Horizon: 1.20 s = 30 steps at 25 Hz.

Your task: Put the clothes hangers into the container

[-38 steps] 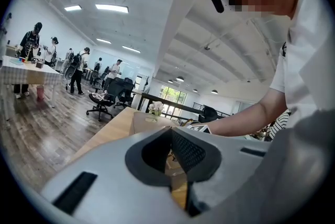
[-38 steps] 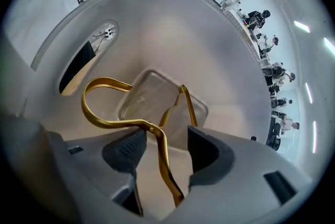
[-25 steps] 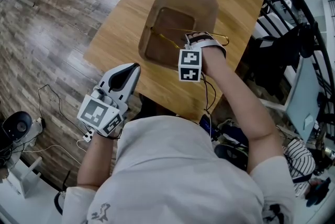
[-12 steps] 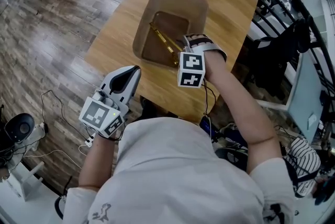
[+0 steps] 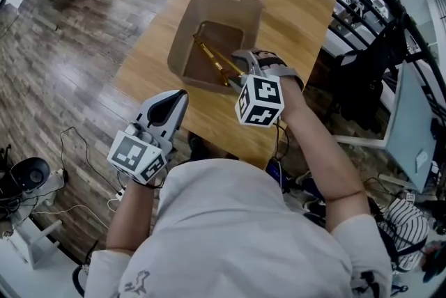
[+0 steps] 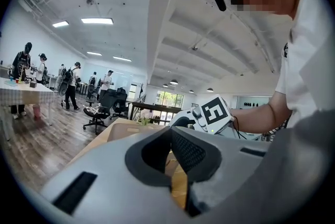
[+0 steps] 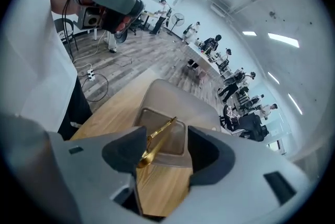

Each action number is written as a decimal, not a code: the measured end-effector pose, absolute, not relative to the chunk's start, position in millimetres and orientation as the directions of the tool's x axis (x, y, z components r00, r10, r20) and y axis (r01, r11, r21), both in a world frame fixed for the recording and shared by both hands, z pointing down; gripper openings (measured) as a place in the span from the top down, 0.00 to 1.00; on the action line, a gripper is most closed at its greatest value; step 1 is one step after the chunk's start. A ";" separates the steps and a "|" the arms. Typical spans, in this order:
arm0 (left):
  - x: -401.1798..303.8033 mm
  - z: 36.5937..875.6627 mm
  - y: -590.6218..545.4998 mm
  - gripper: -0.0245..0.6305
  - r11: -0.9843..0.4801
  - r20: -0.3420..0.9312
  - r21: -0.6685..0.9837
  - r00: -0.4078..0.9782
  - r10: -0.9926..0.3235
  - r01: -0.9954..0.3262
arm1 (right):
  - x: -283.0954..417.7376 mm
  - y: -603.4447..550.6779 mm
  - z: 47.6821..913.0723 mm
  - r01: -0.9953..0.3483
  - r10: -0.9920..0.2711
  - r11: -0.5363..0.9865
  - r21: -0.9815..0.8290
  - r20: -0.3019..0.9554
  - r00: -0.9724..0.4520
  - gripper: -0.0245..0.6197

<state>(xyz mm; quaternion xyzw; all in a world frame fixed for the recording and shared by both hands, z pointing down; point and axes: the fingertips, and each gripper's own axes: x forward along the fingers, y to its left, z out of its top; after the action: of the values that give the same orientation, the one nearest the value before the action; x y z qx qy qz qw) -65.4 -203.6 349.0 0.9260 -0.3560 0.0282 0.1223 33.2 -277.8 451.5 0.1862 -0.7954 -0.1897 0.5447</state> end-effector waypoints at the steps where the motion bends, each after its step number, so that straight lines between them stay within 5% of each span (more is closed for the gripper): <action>1: -61.3 346.8 -201.0 0.95 -0.718 0.138 0.201 0.745 -0.653 -0.667 | 35.0 -274.5 446.0 -0.113 -0.510 0.855 0.506 0.782 -0.359 0.57; 10: -27.7 330.9 -158.6 0.95 -0.719 0.131 0.165 0.737 -0.663 -0.675 | 60.7 -223.9 408.8 -0.270 -0.547 0.836 0.478 0.685 -0.482 0.63; 30: 15.7 340.0 -70.7 0.95 -0.668 0.162 0.158 0.686 -0.709 -0.728 | 90.4 -95.8 395.8 -0.429 -0.533 0.846 0.316 0.493 -0.688 0.91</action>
<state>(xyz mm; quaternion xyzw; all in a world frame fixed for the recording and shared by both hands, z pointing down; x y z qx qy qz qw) 15.7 -70.7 340.0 0.9121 -0.3938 0.0432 0.1053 90.4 -95.8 395.8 0.2628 -0.9144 -0.0879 0.2950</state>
